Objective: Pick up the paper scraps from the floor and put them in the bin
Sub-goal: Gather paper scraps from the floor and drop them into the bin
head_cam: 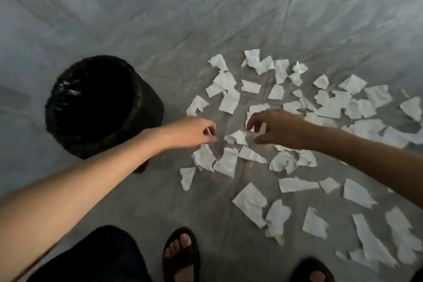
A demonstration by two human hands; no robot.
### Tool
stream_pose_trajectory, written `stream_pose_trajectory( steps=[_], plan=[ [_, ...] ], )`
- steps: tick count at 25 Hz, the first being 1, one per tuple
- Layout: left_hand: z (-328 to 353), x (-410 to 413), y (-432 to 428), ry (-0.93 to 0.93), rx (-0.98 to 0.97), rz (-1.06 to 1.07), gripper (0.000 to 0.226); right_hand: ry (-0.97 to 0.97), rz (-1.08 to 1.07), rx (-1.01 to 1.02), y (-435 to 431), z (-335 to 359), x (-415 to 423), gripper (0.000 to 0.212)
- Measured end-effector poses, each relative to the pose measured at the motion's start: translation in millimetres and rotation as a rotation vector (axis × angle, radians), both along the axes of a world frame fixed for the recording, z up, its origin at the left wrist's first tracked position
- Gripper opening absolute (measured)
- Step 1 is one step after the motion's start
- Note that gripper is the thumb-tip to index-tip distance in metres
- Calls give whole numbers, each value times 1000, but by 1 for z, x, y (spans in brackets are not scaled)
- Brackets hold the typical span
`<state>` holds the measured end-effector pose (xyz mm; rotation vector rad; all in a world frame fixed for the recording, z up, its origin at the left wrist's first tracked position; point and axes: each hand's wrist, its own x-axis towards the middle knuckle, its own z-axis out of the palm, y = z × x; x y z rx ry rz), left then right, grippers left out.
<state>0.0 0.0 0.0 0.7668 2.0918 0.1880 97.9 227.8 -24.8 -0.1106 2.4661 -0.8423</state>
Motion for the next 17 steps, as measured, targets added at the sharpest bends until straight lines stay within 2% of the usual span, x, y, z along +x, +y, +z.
stream_pose_trajectory(
  steps=[3,6,10,12,15,17],
  plan=[
    [-72,2,-12,-1,-30,-72,25,-14,108,23,-11,-72,12,25],
    [-112,15,-34,27,-81,-68,25,-55,170,43,-31,-116,45,26],
    [-146,49,-71,165,-138,11,38,20,328,218,-55,-159,97,53],
    [-159,71,-85,214,-169,28,49,31,406,295,-64,-171,116,58],
    [-177,87,-99,282,-185,84,54,125,442,296,-69,-181,125,36],
    [-186,90,-106,309,-89,184,39,123,397,221,-68,-179,120,20]
  ],
)
